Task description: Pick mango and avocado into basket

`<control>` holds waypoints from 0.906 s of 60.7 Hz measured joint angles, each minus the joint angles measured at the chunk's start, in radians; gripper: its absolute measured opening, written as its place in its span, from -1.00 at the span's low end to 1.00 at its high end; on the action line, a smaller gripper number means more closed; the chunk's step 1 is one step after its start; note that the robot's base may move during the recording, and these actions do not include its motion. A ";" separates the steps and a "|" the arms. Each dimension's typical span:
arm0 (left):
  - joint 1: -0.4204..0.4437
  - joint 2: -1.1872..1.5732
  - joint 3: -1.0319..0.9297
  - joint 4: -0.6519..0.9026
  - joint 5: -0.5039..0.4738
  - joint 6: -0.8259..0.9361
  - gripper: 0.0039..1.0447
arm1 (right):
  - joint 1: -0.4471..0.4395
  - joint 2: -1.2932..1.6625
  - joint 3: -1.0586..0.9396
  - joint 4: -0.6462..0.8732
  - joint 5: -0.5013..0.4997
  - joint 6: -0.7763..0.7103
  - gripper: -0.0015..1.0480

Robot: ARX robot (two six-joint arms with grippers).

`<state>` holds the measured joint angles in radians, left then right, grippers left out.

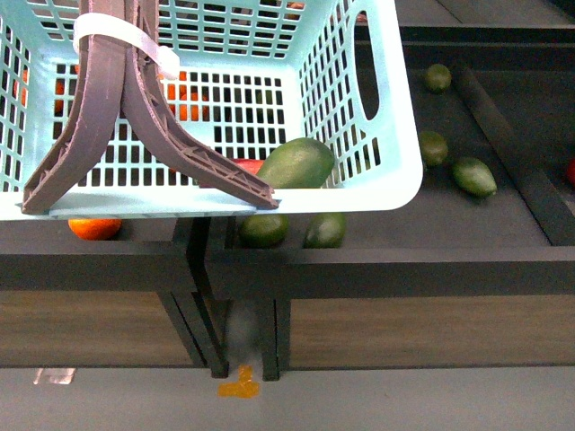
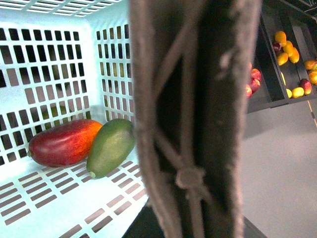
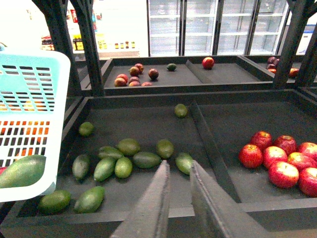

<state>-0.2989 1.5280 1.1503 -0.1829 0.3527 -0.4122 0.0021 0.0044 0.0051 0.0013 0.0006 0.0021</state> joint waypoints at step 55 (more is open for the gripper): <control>-0.010 0.000 0.000 0.000 0.018 -0.002 -0.90 | 0.000 0.000 0.000 -0.003 0.002 0.001 0.85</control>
<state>-0.3092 1.5280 1.1503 -0.1829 0.3706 -0.4137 0.0025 0.0044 0.0055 -0.0017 0.0021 0.0029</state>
